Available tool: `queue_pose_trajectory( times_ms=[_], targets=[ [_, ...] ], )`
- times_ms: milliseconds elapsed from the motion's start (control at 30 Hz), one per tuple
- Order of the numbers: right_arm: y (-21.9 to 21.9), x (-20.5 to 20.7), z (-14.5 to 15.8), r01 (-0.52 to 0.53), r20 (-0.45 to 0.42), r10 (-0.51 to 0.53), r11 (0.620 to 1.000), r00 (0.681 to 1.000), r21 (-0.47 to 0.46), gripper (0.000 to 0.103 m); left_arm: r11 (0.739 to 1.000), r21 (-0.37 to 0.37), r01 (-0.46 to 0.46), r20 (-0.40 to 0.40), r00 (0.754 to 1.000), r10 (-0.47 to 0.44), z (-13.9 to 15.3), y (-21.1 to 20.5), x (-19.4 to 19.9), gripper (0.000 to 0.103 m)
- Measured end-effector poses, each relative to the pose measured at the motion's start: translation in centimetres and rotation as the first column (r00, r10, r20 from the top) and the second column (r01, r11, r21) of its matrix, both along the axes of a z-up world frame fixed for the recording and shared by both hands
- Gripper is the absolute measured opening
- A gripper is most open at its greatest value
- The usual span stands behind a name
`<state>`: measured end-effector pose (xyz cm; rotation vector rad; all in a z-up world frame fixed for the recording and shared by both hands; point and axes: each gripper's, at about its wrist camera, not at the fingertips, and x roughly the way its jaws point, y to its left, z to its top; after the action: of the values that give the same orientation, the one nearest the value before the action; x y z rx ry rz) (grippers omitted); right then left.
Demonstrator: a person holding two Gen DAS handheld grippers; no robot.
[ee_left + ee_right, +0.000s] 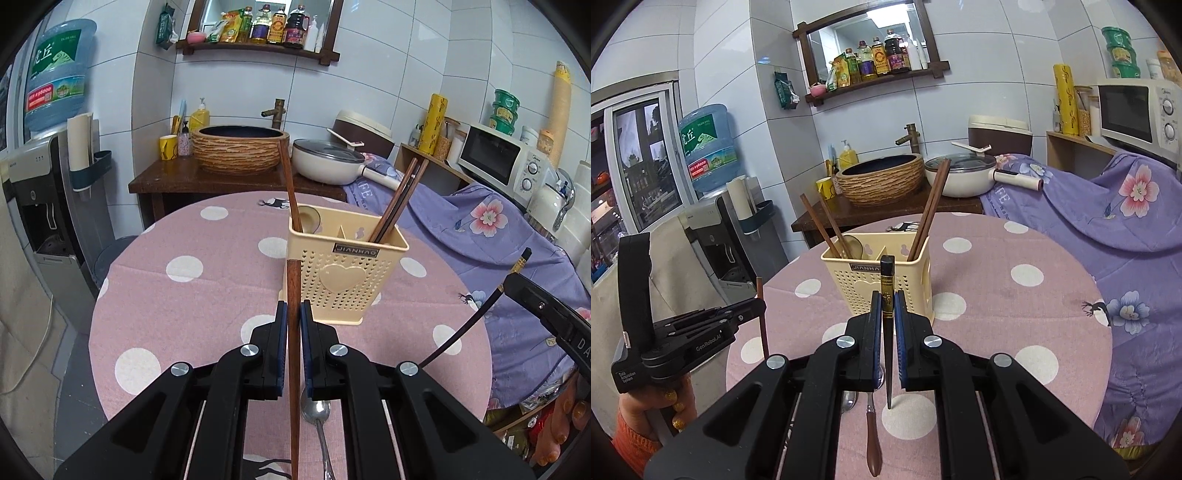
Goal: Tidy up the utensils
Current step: 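Lift both chopsticks and lower them into the cream holder with both tools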
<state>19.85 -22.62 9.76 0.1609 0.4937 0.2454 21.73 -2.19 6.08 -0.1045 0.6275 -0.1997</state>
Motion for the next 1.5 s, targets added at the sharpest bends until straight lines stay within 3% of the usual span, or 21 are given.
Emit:
queue_pose_trajectory(
  times_ms=[500,733,1033,1200,1500],
  targets=[
    [-0.3,3.0,5.2,-0.041,0.008,0.041,0.999,0.999,0.028,0.008,0.997,-0.016,0.072,0.078,0.994,-0.07,6.3,-0.5,1.9,0.007],
    [-0.6,5.6,9.8,-0.051,0.036,0.048,0.996,0.998,0.074,0.008,0.994,-0.007,0.107,0.163,0.981,-0.104,12.4,-1.4,3.0,0.007],
    [-0.1,9.4,16.1,-0.001,0.114,-0.003,0.999,0.993,0.036,0.008,0.993,0.022,0.115,0.227,0.967,-0.117,18.9,-3.7,5.9,0.007],
    [-0.1,11.2,15.6,0.046,0.135,-0.048,0.999,0.99,0.021,0.008,0.996,0.042,0.074,0.229,0.97,-0.081,18.3,-4.5,7.8,0.007],
    [-0.4,14.0,8.8,0.082,0.067,-0.085,0.996,0.994,0.039,0.008,0.997,0.048,0.054,0.157,0.986,-0.061,12.9,-4.7,10.3,0.007]
  ],
)
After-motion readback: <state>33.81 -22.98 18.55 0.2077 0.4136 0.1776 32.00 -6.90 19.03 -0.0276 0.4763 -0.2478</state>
